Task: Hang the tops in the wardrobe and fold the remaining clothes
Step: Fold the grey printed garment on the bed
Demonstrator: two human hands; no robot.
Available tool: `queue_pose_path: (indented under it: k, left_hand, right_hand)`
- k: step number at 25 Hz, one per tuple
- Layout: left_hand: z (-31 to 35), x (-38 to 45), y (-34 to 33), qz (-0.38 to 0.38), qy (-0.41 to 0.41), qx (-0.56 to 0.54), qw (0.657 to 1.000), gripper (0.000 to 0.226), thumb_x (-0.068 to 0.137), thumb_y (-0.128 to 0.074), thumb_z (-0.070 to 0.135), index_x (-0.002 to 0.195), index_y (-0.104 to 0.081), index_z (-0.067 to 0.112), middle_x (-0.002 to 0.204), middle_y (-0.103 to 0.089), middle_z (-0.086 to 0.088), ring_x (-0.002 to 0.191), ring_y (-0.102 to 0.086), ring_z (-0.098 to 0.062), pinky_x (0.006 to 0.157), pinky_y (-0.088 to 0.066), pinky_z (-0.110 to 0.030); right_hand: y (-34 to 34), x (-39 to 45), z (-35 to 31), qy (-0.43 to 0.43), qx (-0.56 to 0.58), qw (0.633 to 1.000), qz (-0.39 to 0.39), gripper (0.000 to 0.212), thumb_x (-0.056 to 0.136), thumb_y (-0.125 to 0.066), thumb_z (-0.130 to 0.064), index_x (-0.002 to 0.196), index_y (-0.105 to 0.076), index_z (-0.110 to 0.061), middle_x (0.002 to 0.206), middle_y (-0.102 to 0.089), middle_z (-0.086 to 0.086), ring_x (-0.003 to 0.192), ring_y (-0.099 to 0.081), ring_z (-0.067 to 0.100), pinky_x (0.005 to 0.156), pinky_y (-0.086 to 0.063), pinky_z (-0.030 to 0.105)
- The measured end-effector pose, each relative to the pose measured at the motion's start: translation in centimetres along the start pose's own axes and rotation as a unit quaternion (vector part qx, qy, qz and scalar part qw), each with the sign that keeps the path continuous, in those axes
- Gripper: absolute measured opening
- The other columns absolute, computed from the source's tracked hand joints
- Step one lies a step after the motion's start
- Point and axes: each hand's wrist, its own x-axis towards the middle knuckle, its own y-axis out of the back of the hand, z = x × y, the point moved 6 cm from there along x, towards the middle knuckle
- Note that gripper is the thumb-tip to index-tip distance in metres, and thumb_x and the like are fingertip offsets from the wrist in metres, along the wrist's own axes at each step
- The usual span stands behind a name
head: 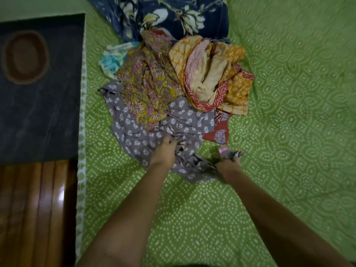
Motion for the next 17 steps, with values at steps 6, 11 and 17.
queue_pose_path:
  k: [6, 11, 17]
  left_hand:
    - [-6.4, -10.8, 16.1, 0.066, 0.119, 0.042, 0.990, 0.049, 0.096, -0.039, 0.003, 0.142, -0.036, 0.021, 0.136, -0.046, -0.013, 0.111, -0.057, -0.034, 0.088, -0.050, -0.041]
    - [-3.1, -20.4, 33.8, 0.085, 0.031, -0.035, 0.995, 0.039, 0.096, -0.045, 0.014, 0.134, -0.049, 0.023, 0.128, -0.056, -0.005, 0.111, -0.057, -0.030, 0.078, -0.043, -0.028]
    - [-1.3, -29.5, 50.5, 0.158, -0.063, -0.099, 0.980, 0.030, 0.095, -0.044, 0.007, 0.068, -0.054, 0.012, 0.075, -0.057, -0.011, 0.070, -0.052, -0.023, 0.057, -0.039, -0.027]
  right_hand:
    - [17.1, -11.5, 3.5, -0.012, 0.176, 0.980, 0.096, 0.024, 0.094, -0.045, -0.020, 0.108, -0.061, -0.009, 0.116, -0.060, 0.009, 0.112, -0.053, 0.025, 0.099, -0.036, 0.037]
    - [37.1, -28.6, 0.2, 0.140, 0.614, 0.758, 0.169, 0.039, 0.085, -0.036, 0.006, 0.059, -0.062, -0.005, 0.053, -0.061, 0.011, 0.056, -0.057, 0.030, 0.042, -0.038, 0.020]
    - [55.0, -47.5, 2.6, 0.146, 0.629, 0.651, 0.399, 0.028, 0.089, -0.036, -0.003, 0.063, -0.046, -0.010, 0.067, -0.049, 0.008, 0.063, -0.047, 0.025, 0.052, -0.034, 0.026]
